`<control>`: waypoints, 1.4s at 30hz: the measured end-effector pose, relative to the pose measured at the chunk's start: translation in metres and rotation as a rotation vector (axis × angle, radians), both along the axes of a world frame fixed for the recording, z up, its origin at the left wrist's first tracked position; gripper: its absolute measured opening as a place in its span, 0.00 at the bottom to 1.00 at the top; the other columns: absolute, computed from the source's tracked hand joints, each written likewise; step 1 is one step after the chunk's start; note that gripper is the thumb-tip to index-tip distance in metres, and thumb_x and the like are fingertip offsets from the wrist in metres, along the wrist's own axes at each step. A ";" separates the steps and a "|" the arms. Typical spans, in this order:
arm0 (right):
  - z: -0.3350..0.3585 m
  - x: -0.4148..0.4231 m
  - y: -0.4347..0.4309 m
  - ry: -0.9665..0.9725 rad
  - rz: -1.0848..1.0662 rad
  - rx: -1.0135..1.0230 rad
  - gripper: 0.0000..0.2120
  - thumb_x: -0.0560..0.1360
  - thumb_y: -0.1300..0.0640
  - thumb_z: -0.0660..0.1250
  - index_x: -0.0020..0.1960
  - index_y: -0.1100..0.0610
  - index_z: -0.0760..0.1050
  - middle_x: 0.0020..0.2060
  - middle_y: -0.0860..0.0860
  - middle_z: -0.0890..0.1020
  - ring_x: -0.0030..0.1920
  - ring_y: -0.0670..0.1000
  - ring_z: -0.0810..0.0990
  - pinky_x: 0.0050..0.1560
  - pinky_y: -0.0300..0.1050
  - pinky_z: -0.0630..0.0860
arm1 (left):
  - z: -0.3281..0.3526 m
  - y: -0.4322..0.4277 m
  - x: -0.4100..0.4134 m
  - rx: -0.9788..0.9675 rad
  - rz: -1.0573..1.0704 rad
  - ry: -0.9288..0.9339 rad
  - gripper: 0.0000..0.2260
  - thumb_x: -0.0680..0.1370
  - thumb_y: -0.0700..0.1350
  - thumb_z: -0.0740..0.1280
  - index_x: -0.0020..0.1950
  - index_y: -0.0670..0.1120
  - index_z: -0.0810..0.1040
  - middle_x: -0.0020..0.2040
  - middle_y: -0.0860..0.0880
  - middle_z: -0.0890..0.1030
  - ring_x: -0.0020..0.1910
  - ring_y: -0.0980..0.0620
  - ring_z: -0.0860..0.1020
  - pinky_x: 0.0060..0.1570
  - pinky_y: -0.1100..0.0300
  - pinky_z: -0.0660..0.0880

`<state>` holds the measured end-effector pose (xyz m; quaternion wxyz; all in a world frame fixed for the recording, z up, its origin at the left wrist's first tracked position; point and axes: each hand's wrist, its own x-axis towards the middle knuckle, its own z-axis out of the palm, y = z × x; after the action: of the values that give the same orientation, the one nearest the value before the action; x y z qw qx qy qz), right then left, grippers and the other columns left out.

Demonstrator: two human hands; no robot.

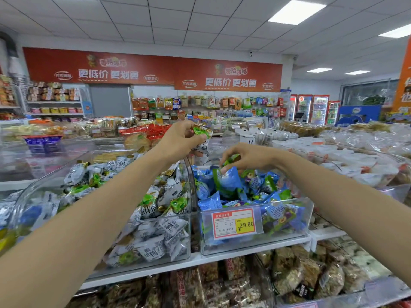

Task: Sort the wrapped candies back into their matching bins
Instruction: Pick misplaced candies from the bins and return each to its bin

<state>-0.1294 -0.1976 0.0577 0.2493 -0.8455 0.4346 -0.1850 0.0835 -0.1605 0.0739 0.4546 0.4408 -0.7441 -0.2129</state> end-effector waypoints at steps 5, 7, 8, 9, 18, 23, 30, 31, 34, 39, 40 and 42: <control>0.009 -0.023 -0.025 -0.102 -0.328 -0.407 0.10 0.73 0.55 0.73 0.47 0.62 0.80 0.43 0.55 0.82 0.41 0.48 0.77 0.47 0.45 0.74 | -0.001 -0.002 0.010 0.020 0.004 0.048 0.26 0.80 0.45 0.67 0.69 0.29 0.62 0.43 0.43 0.72 0.35 0.53 0.81 0.48 0.54 0.82; 0.010 -0.026 -0.026 -0.079 -0.399 -0.488 0.12 0.74 0.55 0.72 0.54 0.60 0.80 0.51 0.54 0.82 0.50 0.51 0.79 0.54 0.46 0.76 | 0.000 -0.001 0.010 0.023 -0.012 0.063 0.25 0.79 0.45 0.67 0.67 0.29 0.64 0.39 0.48 0.68 0.38 0.48 0.81 0.53 0.46 0.81; 0.010 -0.024 -0.023 -0.060 -0.369 -0.491 0.14 0.75 0.55 0.71 0.58 0.58 0.79 0.55 0.53 0.81 0.55 0.51 0.78 0.57 0.46 0.75 | 0.000 -0.001 0.009 0.021 -0.018 0.065 0.24 0.79 0.46 0.67 0.66 0.30 0.65 0.38 0.48 0.68 0.39 0.46 0.80 0.54 0.45 0.80; 0.010 -0.019 -0.017 -0.048 -0.298 -0.476 0.15 0.75 0.53 0.70 0.61 0.56 0.77 0.58 0.49 0.79 0.58 0.50 0.77 0.59 0.47 0.74 | 0.000 0.000 0.009 0.021 -0.012 0.063 0.24 0.79 0.47 0.67 0.65 0.31 0.67 0.38 0.48 0.68 0.40 0.44 0.79 0.54 0.43 0.79; -0.015 0.026 -0.020 0.599 0.068 -0.202 0.29 0.70 0.41 0.72 0.68 0.46 0.70 0.67 0.50 0.67 0.65 0.52 0.69 0.63 0.50 0.69 | 0.000 0.005 0.007 -0.009 0.070 0.103 0.13 0.80 0.45 0.66 0.61 0.41 0.74 0.53 0.38 0.80 0.34 0.57 0.83 0.35 0.68 0.78; -0.009 0.011 -0.030 0.499 0.007 -0.268 0.18 0.71 0.50 0.74 0.57 0.56 0.76 0.52 0.49 0.73 0.51 0.49 0.73 0.48 0.41 0.68 | -0.003 0.008 0.011 0.030 0.083 0.054 0.11 0.78 0.50 0.68 0.54 0.44 0.76 0.54 0.32 0.78 0.47 0.39 0.80 0.53 0.48 0.76; 0.000 -0.008 -0.032 0.355 -0.074 -0.299 0.11 0.73 0.57 0.72 0.52 0.60 0.76 0.42 0.47 0.77 0.41 0.46 0.75 0.46 0.43 0.70 | -0.005 0.006 0.019 0.017 0.112 0.091 0.14 0.81 0.43 0.65 0.62 0.35 0.73 0.38 0.42 0.72 0.35 0.50 0.82 0.31 0.67 0.75; 0.003 -0.003 -0.026 0.266 -0.018 -0.269 0.11 0.74 0.55 0.71 0.55 0.57 0.76 0.46 0.46 0.77 0.46 0.45 0.76 0.48 0.41 0.71 | -0.006 0.007 0.019 0.011 0.118 0.087 0.14 0.81 0.41 0.64 0.62 0.33 0.72 0.41 0.43 0.71 0.31 0.54 0.79 0.27 0.72 0.72; 0.011 0.022 -0.003 0.059 0.182 -0.112 0.13 0.77 0.52 0.68 0.60 0.52 0.77 0.55 0.47 0.79 0.53 0.43 0.78 0.51 0.36 0.75 | -0.006 0.007 0.021 0.007 0.136 0.099 0.14 0.81 0.41 0.64 0.63 0.33 0.71 0.45 0.40 0.72 0.26 0.59 0.79 0.23 0.73 0.68; -0.004 0.051 0.004 0.276 0.221 0.031 0.20 0.74 0.51 0.71 0.62 0.57 0.73 0.54 0.50 0.79 0.41 0.43 0.82 0.38 0.33 0.76 | -0.006 0.008 0.022 0.008 0.163 0.146 0.17 0.80 0.44 0.66 0.65 0.37 0.71 0.49 0.35 0.76 0.45 0.38 0.83 0.25 0.69 0.70; -0.006 0.050 0.000 0.255 0.212 0.015 0.18 0.74 0.53 0.72 0.59 0.59 0.74 0.50 0.49 0.79 0.36 0.42 0.81 0.35 0.32 0.74 | -0.007 0.008 0.022 0.011 0.158 0.151 0.17 0.80 0.44 0.66 0.65 0.37 0.70 0.50 0.37 0.77 0.45 0.39 0.82 0.26 0.69 0.71; -0.003 0.041 -0.005 0.202 0.157 -0.085 0.13 0.73 0.55 0.74 0.52 0.59 0.75 0.42 0.47 0.78 0.35 0.42 0.79 0.37 0.35 0.73 | -0.007 0.008 0.023 0.022 0.156 0.153 0.18 0.80 0.45 0.66 0.67 0.38 0.70 0.53 0.36 0.79 0.45 0.41 0.83 0.28 0.68 0.72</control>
<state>-0.0886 -0.2028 0.0551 0.1817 -0.9010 0.3817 -0.0973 0.1061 -0.1526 0.0666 0.5203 0.4848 -0.6683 -0.2182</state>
